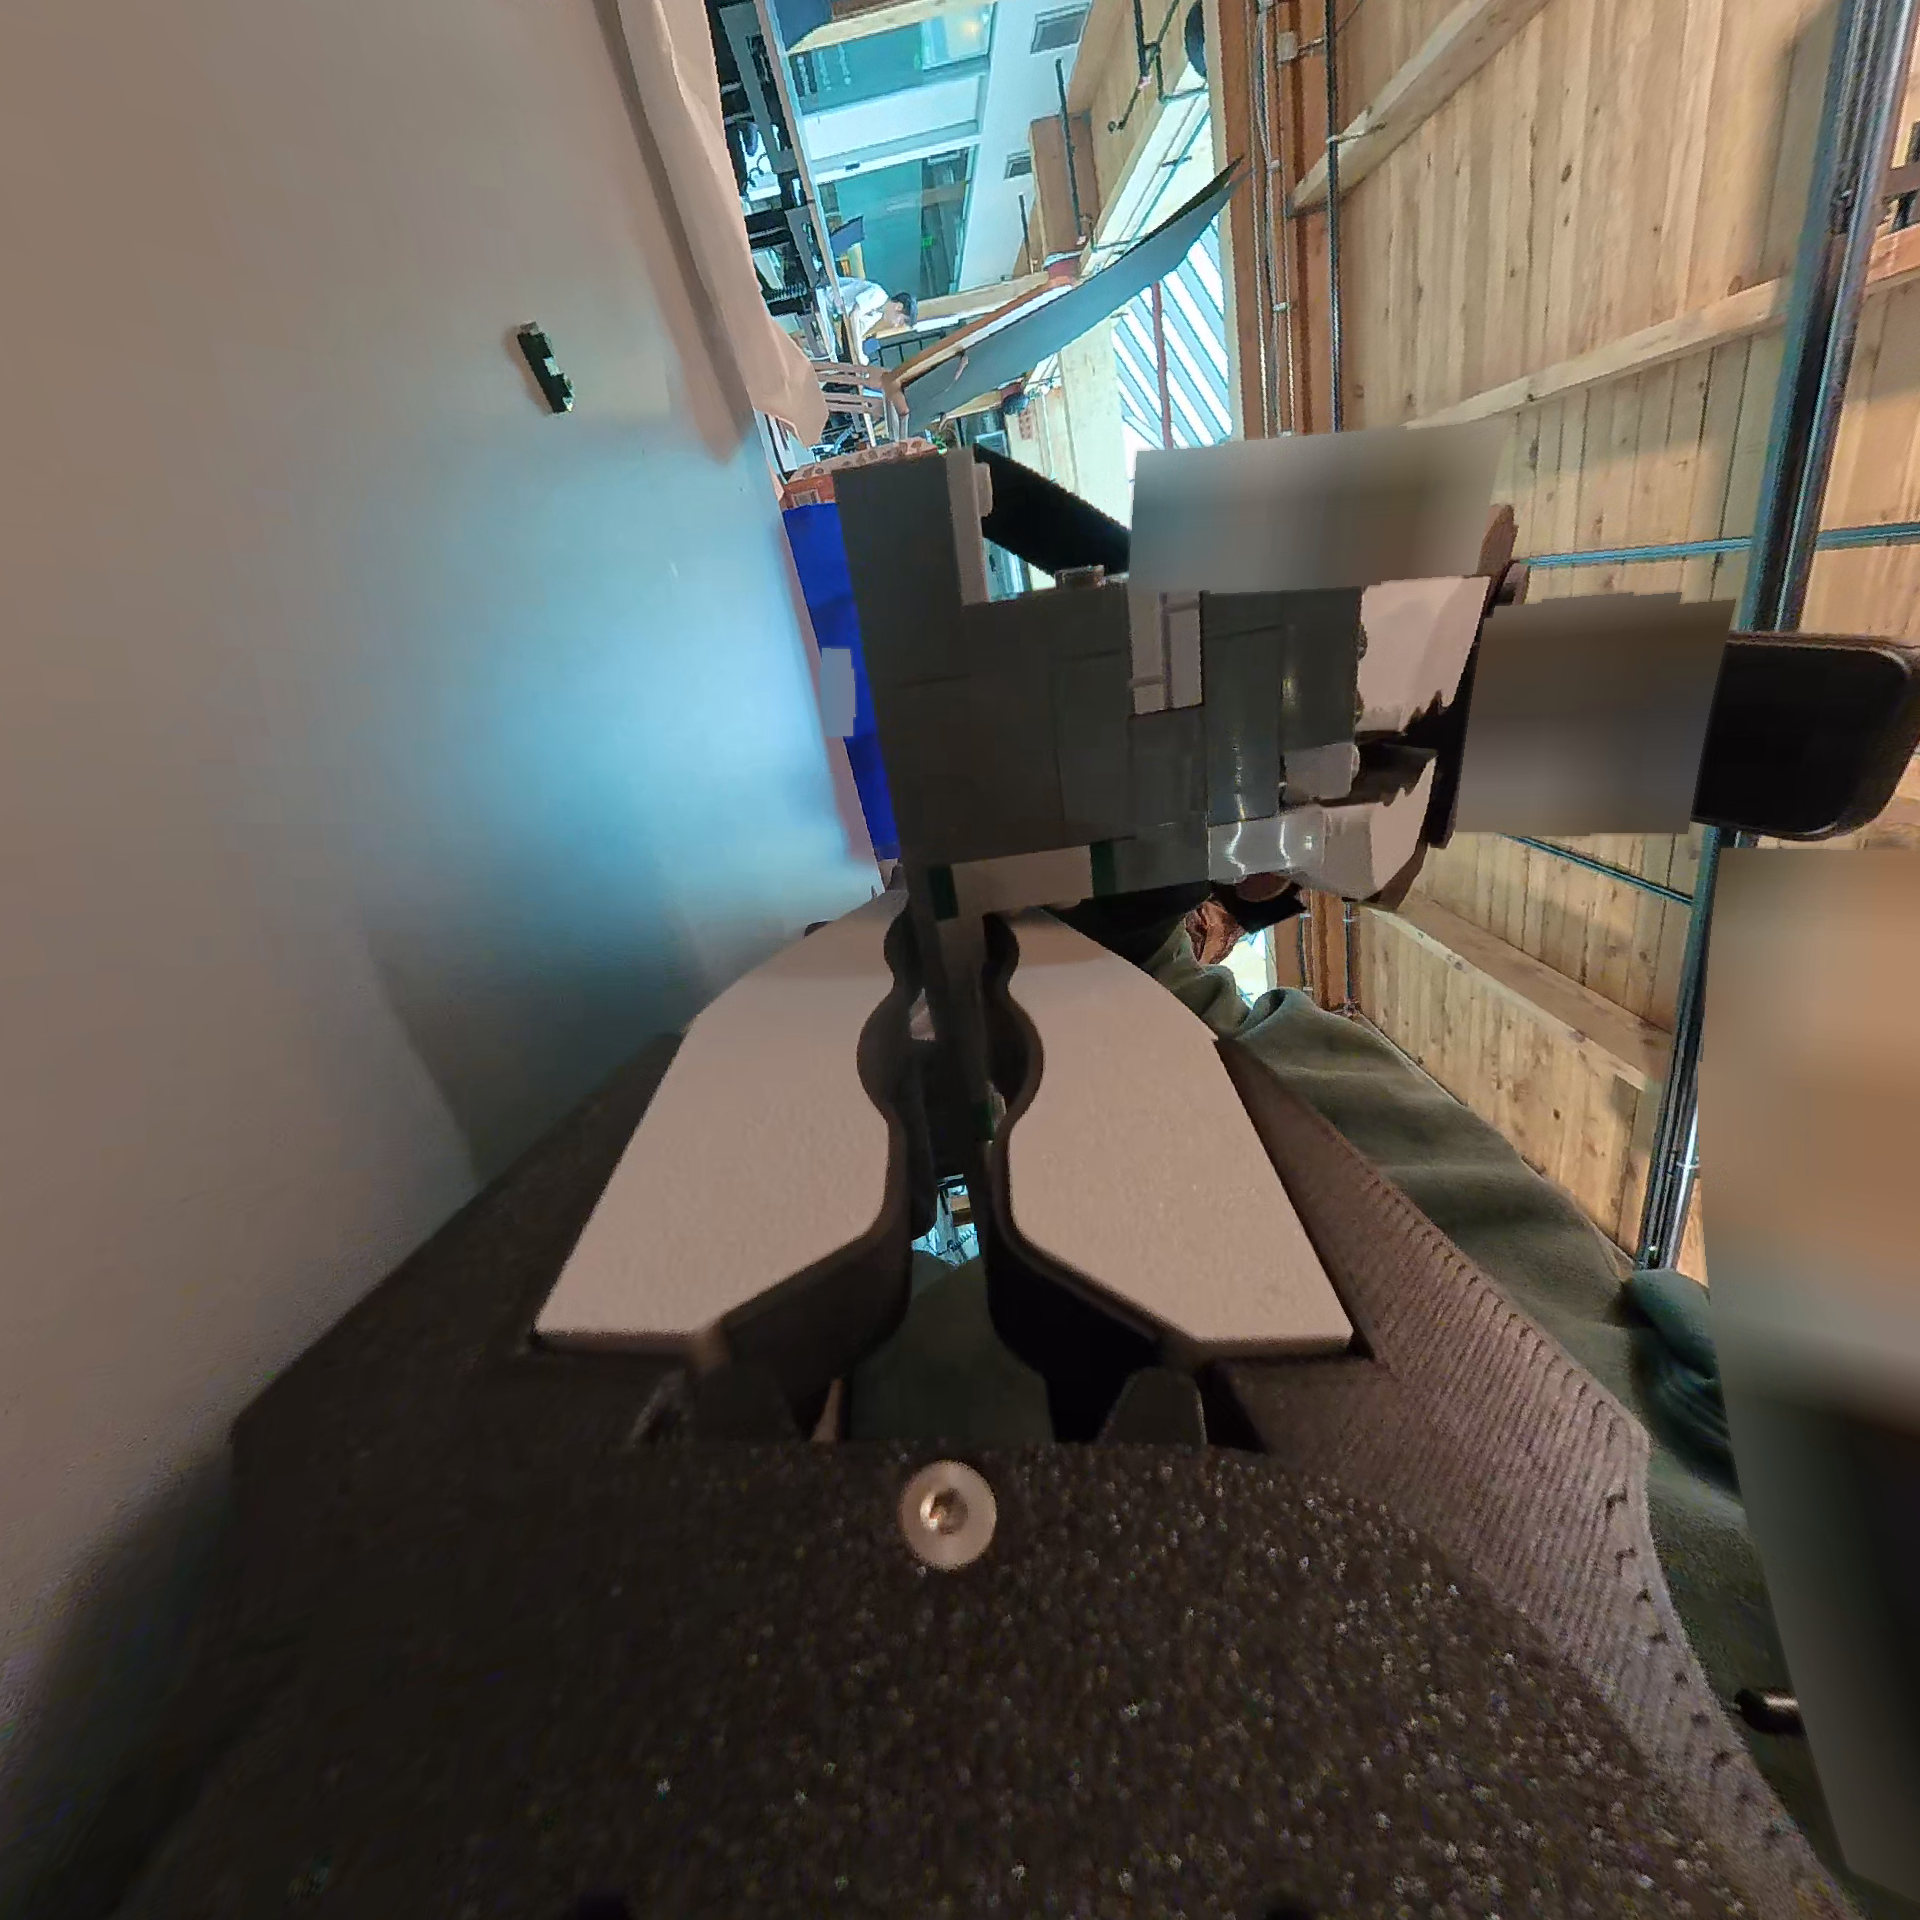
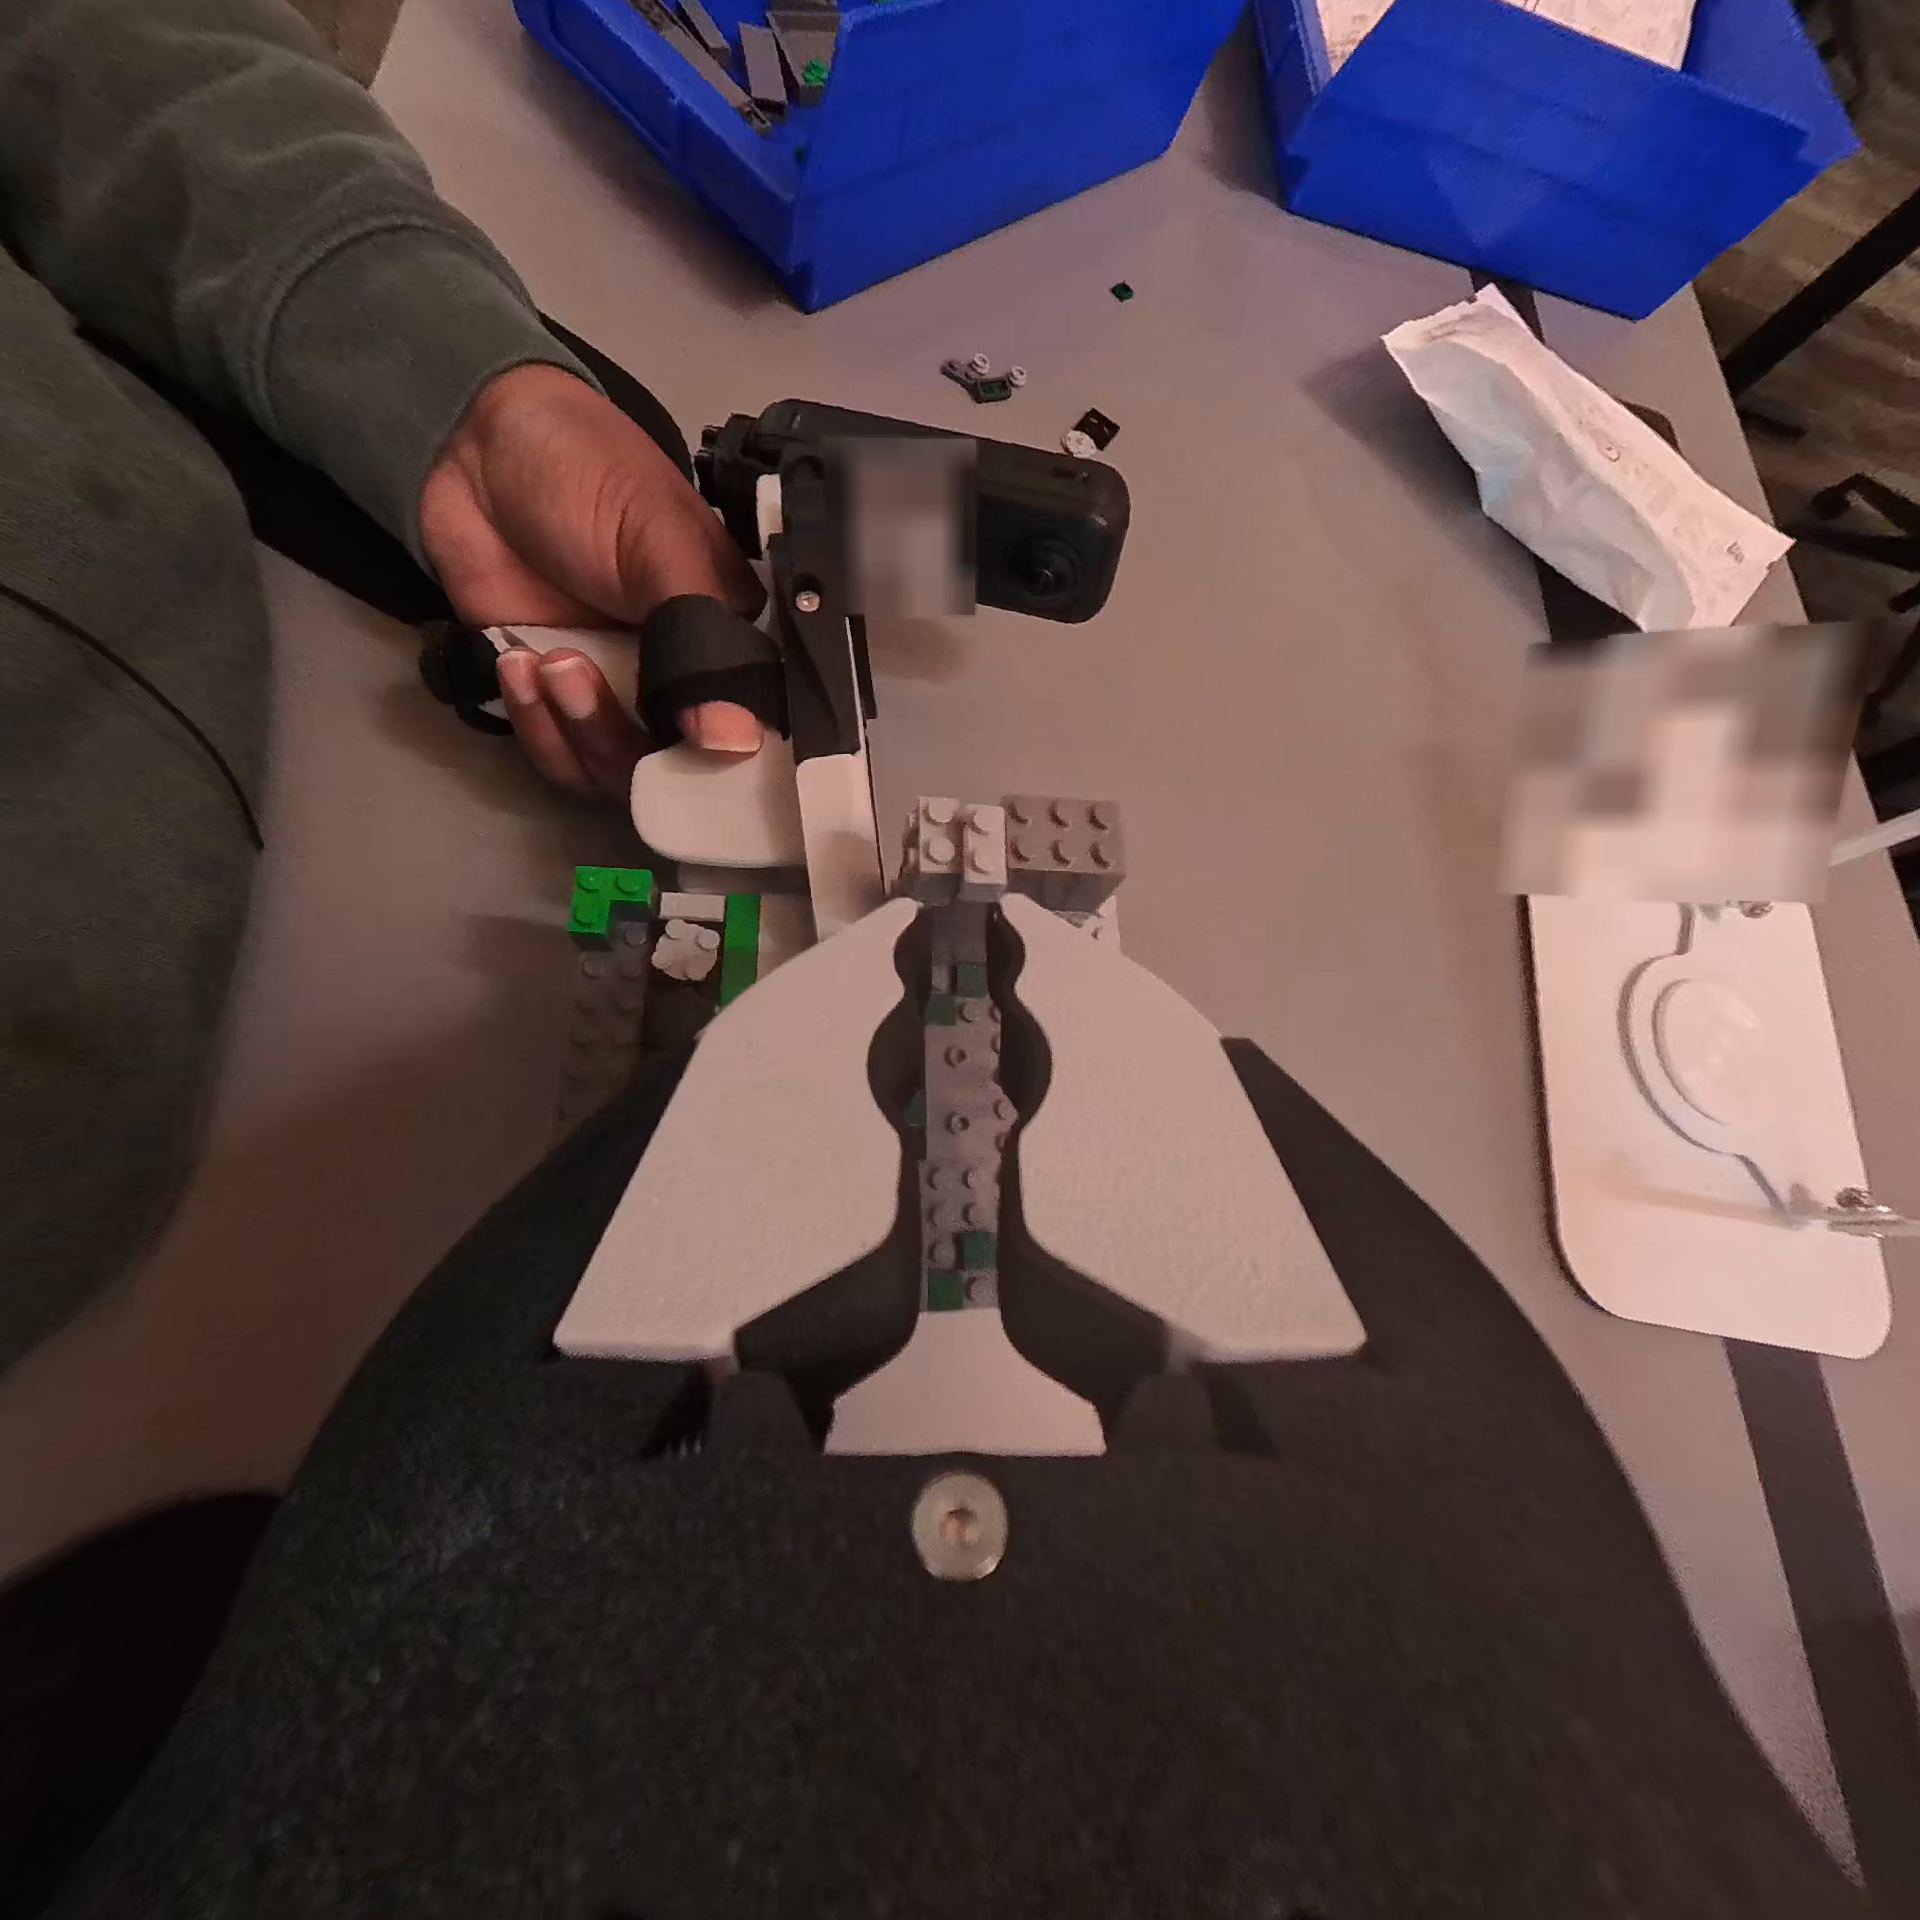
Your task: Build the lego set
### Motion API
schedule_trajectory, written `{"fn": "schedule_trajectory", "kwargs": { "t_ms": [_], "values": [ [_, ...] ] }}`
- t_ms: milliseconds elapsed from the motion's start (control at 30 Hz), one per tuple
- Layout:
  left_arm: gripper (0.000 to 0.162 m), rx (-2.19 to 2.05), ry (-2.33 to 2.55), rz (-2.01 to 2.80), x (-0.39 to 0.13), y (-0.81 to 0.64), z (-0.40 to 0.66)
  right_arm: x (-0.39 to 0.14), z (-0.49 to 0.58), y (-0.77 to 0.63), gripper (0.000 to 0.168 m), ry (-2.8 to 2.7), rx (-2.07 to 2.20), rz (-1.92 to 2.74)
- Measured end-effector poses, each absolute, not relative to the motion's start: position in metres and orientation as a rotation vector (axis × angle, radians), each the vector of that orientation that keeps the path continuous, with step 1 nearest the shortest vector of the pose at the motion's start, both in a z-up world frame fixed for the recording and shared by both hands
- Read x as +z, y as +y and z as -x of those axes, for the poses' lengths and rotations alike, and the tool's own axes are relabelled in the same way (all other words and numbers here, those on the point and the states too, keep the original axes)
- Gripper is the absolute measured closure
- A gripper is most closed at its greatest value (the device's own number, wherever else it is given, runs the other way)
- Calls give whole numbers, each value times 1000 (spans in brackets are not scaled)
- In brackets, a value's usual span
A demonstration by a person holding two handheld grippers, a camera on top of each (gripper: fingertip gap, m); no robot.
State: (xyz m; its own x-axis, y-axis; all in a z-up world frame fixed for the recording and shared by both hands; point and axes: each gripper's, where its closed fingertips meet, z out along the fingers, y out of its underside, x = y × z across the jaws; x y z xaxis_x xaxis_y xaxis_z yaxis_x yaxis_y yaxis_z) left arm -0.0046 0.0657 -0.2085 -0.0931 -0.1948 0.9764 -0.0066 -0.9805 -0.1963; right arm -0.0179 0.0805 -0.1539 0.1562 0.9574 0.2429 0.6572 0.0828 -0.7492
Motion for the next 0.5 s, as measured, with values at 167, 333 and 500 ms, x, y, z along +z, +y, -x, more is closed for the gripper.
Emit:
{"fn": "schedule_trajectory", "kwargs": {
  "t_ms": [167,333,500],
  "values": [
    [152,-2207,246,2026,-209,64,4,-156,23,77,158,-1583,494,1635],
    [152,-2206,237,2025,-209,66,4,-158,26,78,158,-1587,502,1632],
    [152,-2175,245,2039,-212,67,4,-157,25,79,158,-1582,498,1633]
  ]
}}
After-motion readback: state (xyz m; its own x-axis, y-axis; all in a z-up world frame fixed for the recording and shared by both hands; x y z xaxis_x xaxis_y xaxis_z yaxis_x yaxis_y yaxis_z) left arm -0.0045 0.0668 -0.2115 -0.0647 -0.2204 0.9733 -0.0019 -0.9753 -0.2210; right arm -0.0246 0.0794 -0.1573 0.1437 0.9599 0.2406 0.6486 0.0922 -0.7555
